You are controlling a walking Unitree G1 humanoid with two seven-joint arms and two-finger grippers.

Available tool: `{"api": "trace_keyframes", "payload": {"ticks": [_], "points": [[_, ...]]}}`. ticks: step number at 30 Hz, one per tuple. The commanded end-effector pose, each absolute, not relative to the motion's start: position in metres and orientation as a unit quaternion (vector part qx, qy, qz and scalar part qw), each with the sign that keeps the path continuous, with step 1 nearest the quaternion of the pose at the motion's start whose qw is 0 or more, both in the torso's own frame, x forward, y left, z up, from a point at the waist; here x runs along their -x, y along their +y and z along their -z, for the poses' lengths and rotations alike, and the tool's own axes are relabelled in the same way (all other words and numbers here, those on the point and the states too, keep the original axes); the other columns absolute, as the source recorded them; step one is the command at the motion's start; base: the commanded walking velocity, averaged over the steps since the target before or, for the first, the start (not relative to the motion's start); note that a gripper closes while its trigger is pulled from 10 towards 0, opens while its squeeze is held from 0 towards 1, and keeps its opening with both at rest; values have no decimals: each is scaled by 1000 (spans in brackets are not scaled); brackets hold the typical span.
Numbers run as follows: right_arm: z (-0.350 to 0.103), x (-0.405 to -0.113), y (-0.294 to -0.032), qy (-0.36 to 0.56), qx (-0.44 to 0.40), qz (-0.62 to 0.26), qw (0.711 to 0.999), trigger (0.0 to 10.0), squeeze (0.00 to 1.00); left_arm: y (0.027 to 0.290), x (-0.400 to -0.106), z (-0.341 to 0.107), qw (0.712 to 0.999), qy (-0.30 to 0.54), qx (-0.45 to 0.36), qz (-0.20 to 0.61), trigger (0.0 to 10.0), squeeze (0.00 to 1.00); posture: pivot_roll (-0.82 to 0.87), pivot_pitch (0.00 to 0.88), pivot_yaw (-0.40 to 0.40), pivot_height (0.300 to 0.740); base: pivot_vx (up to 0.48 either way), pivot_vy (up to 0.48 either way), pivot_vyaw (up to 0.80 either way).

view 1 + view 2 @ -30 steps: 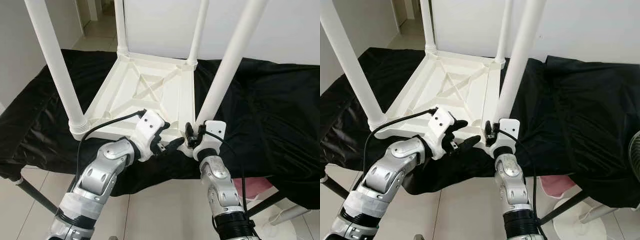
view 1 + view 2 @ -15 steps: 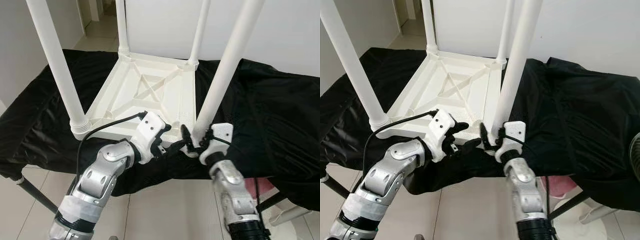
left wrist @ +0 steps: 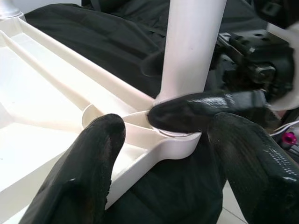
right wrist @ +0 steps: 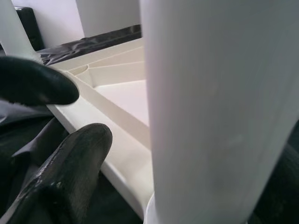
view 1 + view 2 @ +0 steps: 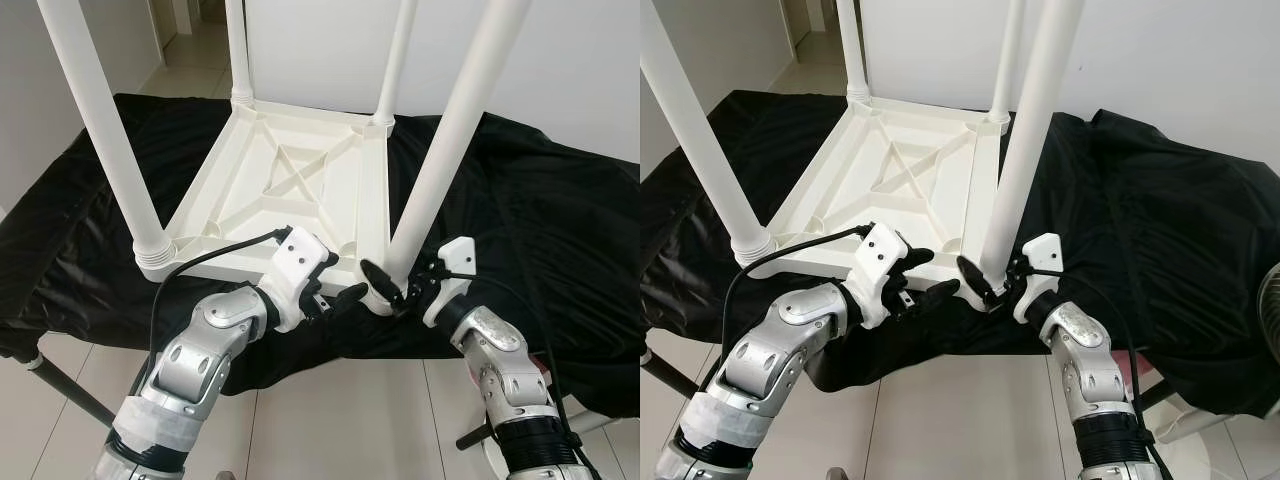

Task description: Building children table

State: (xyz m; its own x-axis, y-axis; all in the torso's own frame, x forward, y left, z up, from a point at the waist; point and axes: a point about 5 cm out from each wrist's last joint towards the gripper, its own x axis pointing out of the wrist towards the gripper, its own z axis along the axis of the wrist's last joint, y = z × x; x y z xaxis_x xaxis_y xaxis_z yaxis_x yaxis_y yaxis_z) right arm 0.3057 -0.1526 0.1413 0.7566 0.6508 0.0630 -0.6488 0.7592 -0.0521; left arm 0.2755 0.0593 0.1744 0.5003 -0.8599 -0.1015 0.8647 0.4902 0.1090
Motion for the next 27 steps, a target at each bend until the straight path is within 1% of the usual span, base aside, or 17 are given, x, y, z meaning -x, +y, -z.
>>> {"api": "trace_keyframes", "payload": {"ticks": [1, 3, 4, 5, 6, 7, 16, 17, 24, 27], "points": [[-141, -307, -152, -35, 19, -365, 930, 10000, 0, 58, -275, -177, 866, 13, -78, 493, 10000, 0, 25, 35, -60, 740, 0, 0, 0], [-140, -312, -152, -28, 32, -376, 925, 10000, 0, 57, -276, -176, 866, 14, -79, 493, 10000, 0, 23, 27, -60, 740, 0, 0, 0], [-138, -317, -152, -22, 40, -384, 922, 8314, 0, 56, -277, -176, 866, 13, -79, 493, 10000, 0, 20, 26, -62, 740, 0, 0, 0], [-138, -317, -152, -22, 40, -384, 922, 8314, 0, 56, -277, -176, 866, 13, -79, 493, 10000, 0, 20, 26, -62, 740, 0, 0, 0], [-137, -319, -152, -18, 48, -391, 919, 2902, 0, 55, -277, -176, 866, 12, -78, 494, 10000, 0, 16, 18, -61, 740, 0, 0, 0], [-137, -322, -153, -16, 50, -394, 918, 0, 0, 53, -278, -176, 865, 11, -79, 496, 10000, 0, 10, 9, -61, 740, 0, 0, 0], [-136, -323, -156, -16, 43, -388, 920, 0, 0, 50, -280, -177, 861, 7, -83, 502, 10000, 0, -4, 4, -56, 740, 0, 0, 0], [-135, -321, -155, -19, 30, -383, 923, 10000, 0, 50, -279, -176, 859, 8, -83, 505, 10000, 0, -9, 3, -55, 740, 0, 0, 0], [-136, -313, -151, -39, 10, -354, 934, 10000, 0, 48, -278, -175, 857, 10, -85, 509, 10000, 0, -9, 6, -53, 740, 0, 0, 0], [-135, -313, -151, -31, 14, -303, 953, 10000, 0, 49, -278, -175, 856, 11, -85, 509, 10000, 0, -9, 6, -53, 740, 0, 0, 0]]}}
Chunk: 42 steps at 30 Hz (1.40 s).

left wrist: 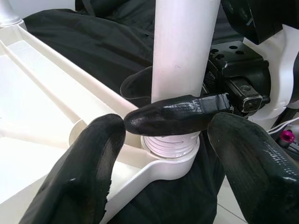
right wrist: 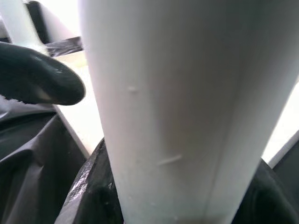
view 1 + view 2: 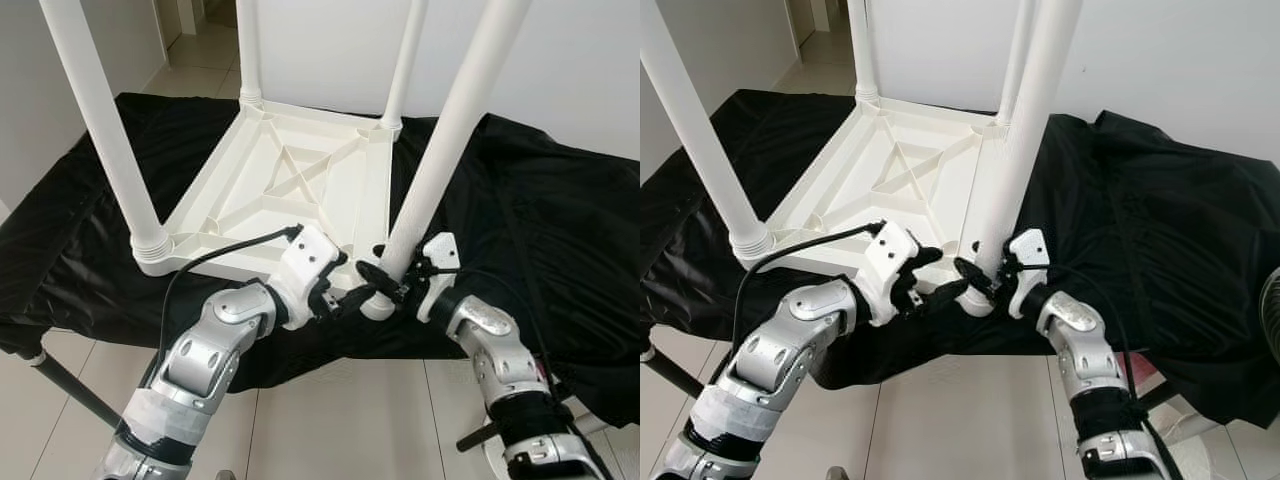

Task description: Building children table

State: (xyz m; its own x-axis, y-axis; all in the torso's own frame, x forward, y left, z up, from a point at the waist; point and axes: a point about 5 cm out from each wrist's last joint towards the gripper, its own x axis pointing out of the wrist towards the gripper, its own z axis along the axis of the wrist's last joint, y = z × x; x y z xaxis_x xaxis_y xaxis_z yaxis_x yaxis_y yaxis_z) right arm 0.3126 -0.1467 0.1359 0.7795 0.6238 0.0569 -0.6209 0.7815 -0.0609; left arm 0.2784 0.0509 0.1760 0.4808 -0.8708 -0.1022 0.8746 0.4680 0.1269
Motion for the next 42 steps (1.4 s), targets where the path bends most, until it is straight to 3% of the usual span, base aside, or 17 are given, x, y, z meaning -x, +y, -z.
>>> {"api": "trace_keyframes", "payload": {"ticks": [1, 9, 13, 20, 21, 27, 36, 37, 39, 40, 42], "points": [[-135, -313, -151, -31, 14, -303, 953, 10000, 0, 49, -278, -175, 856, 11, -85, 509, 10000, 0, -9, 6, -53, 740, 0, 0, 0], [-129, -308, -147, -11, 4, -214, 977, 10000, 0, 51, -278, -174, 857, 13, -86, 508, 10000, 0, -7, 10, -50, 740, 0, 0, 0], [-128, -302, -143, -15, -12, -108, 994, 10000, 0, 52, -277, -173, 856, 15, -87, 510, 10000, 0, -7, 16, -45, 740, 0, 0, 0], [-125, -298, -138, -8, -40, -26, 999, 10000, 0, 53, -277, -173, 856, 15, -86, 510, 10000, 0, -4, 16, -45, 740, 0, 0, 0], [-126, -296, -127, -7, -53, 9, 999, 10000, 0, 53, -277, -174, 856, 15, -86, 509, 10000, 0, -1, 17, -44, 740, 0, 0, 0], [-132, -294, -116, -15, -63, -3, 998, 10000, 0, 53, -277, -174, 856, 15, -87, 509, 10000, 0, 0, 16, -43, 740, 0, 0, 0], [-135, -294, -120, -19, -59, 4, 998, 10000, 0, 54, -278, -175, 857, 14, -88, 507, 10000, 0, 2, 16, -43, 740, 0, 0, 0], [-136, -294, -121, -25, -57, 2, 998, 10000, 494, 55, -279, -175, 858, 14, -89, 505, 10000, 0, 3, 15, -44, 740, 0, 0, 0], [-136, -294, -121, -25, -57, 2, 998, 10000, 494, 55, -279, -175, 858, 14, -89, 505, 10000, 0, 3, 15, -44, 740, 0, 0, 0], [-139, -296, -123, -28, -54, -8, 998, 10000, 1000, 55, -278, -175, 859, 14, -88, 504, 10000, 0, 3, 20, -48, 740, 0, 0, 0], [-143, -298, -128, -37, -44, -45, 997, 10000, 1000, 56, -277, -175, 860, 15, -86, 502, 10000, 0, 5, 24, -50, 740, 0, 0, 0]]}}
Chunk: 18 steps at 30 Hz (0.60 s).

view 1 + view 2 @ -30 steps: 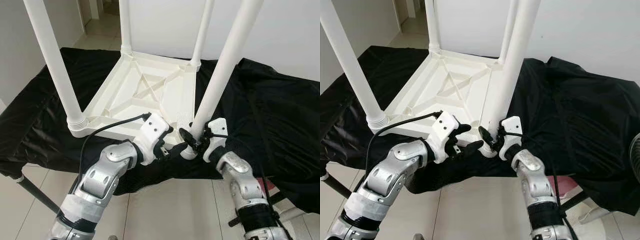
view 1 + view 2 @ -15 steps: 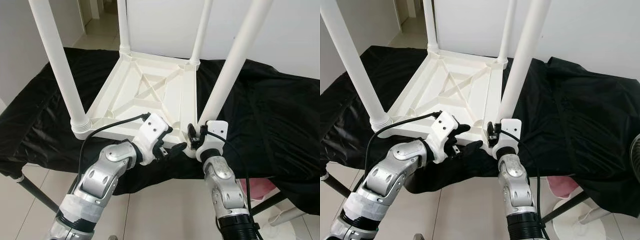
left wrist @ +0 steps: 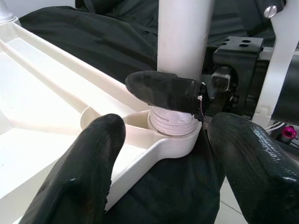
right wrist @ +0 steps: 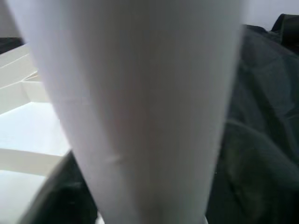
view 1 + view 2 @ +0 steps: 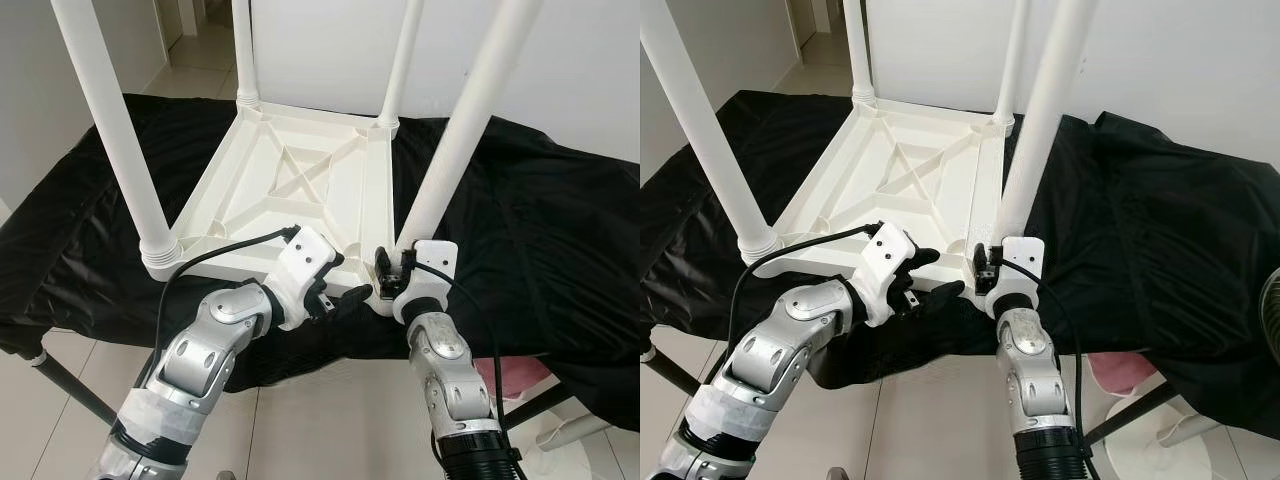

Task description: Building children table

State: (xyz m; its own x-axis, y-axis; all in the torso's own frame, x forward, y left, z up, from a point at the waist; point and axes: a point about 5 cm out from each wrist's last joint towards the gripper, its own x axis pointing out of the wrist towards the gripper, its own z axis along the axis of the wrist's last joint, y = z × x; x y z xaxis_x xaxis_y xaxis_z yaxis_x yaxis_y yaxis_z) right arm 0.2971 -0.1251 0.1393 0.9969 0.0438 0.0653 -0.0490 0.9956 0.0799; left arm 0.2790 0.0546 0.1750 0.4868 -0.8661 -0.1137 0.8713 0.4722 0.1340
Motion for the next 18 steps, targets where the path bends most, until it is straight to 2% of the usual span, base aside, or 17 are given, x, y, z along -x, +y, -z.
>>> {"api": "trace_keyframes", "payload": {"ticks": [1, 4, 5, 6, 7, 13, 14, 15, 17, 18], "points": [[-143, -298, -128, -37, -44, -45, 997, 10000, 1000, 56, -277, -175, 860, 15, -86, 502, 10000, 0, 5, 24, -50, 740, 0, 0, 0], [-144, -297, -130, -41, -40, -72, 996, 10000, 1000, 56, -277, -174, 861, 15, -86, 501, 10000, 0, 5, 24, -50, 740, 0, 0, 0], [-146, -297, -130, -45, -40, -87, 994, 10000, 545, 57, -277, -175, 861, 15, -86, 500, 10000, 0, 6, 27, -48, 740, 0, 0, 0], [-146, -297, -130, -45, -40, -87, 994, 10000, 545, 57, -277, -175, 861, 15, -86, 500, 10000, 0, 6, 27, -48, 740, 0, 0, 0], [-148, -296, -131, -52, -35, -107, 992, 10000, 0, 57, -278, -175, 862, 15, -86, 500, 10000, 0, 6, 27, -48, 740, 0, 0, 0], [-151, -296, -134, -64, -25, -142, 987, 10000, 0, 57, -277, -175, 862, 14, -86, 499, 10000, 0, 4, 31, -45, 740, 0, 0, 0], [-152, -298, -137, -67, -14, -185, 980, 10000, 0, 57, -278, -176, 862, 14, -86, 499, 10000, 0, 6, 40, -42, 740, 0, 0, 0], [-152, -298, -137, -67, -14, -185, 980, 10000, 0, 57, -278, -176, 862, 14, -86, 499, 10000, 0, 6, 40, -42, 740, 0, 0, 0], [-154, -304, -141, -61, 10, -263, 963, 10000, 0, 58, -279, -176, 863, 15, -86, 497, 10000, 0, 6, 42, -41, 740, 0, 0, 0], [-154, -304, -141, -61, 10, -263, 963, 10000, 0, 58, -279, -176, 863, 15, -86, 497, 10000, 0, 6, 42, -41, 740, 0, 0, 0]]}}
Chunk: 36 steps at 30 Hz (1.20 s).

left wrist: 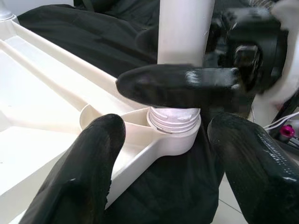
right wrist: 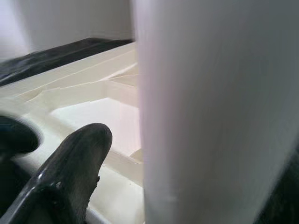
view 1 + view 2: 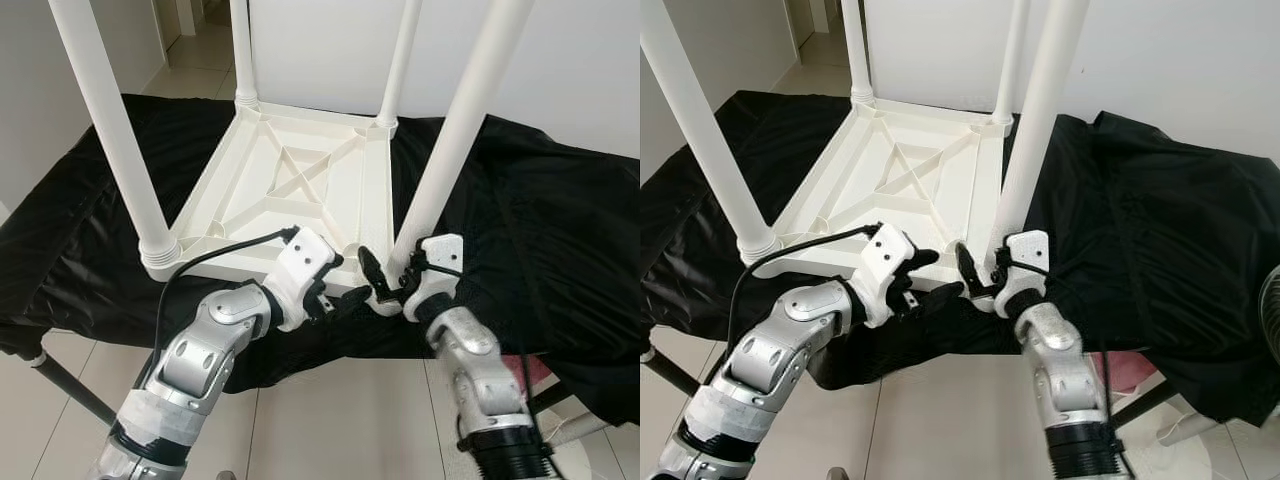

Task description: Building children table

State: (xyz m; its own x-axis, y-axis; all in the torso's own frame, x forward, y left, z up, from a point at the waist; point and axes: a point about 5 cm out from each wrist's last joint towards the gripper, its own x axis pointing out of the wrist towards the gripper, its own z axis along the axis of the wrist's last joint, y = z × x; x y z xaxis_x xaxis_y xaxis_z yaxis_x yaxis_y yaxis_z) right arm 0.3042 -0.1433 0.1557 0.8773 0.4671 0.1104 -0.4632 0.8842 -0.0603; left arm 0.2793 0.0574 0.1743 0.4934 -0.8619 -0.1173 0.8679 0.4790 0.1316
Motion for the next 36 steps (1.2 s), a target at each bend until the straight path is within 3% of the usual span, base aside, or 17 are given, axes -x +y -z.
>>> {"api": "trace_keyframes", "payload": {"ticks": [1, 11, 12, 13, 22, 23, 24, 25, 36], "points": [[-154, -307, -143, -55, 14, -289, 956, 10000, 0, 58, -279, -177, 863, 14, -87, 497, 10000, 0, 10, 43, -44, 740, 0, 0, 0], [-149, -315, -142, -29, 35, -359, 932, 10000, 0, 59, -280, -178, 867, 12, -87, 491, 10000, 0, 27, 43, -55, 740, 0, 0, 0], [-145, -317, -142, -16, 46, -377, 925, 3765, 0, 61, -280, -179, 869, 10, -86, 487, 10000, 0, 33, 46, -59, 740, 0, 0, 0], [-143, -318, -143, -12, 47, -379, 924, 0, 0, 61, -280, -179, 870, 10, -87, 485, 10000, 0, 37, 45, -62, 740, 0, 0, 0], [-140, -320, -146, -7, 46, -397, 916, 0, 0, 61, -281, -180, 871, 8, -87, 483, 10000, 0, 39, 47, -64, 740, 0, 0, 0], [-139, -319, -147, -6, 45, -397, 917, 2078, 0, 61, -280, -180, 871, 8, -86, 484, 10000, 0, 38, 47, -63, 740, 0, 0, 0], [-139, -319, -147, -6, 45, -397, 917, 2078, 0, 61, -280, -180, 871, 8, -86, 484, 10000, 0, 38, 47, -63, 740, 0, 0, 0], [-139, -319, -147, -6, 43, -397, 917, 10000, 0, 60, -280, -180, 871, 8, -86, 484, 10000, 0, 38, 47, -63, 740, 0, 0, 0], [-144, -319, -148, -34, 29, -338, 940, 10000, 0, 60, -279, -179, 869, 11, -86, 488, 10000, 0, 25, 57, -61, 740, 0, 0, 0]]}}
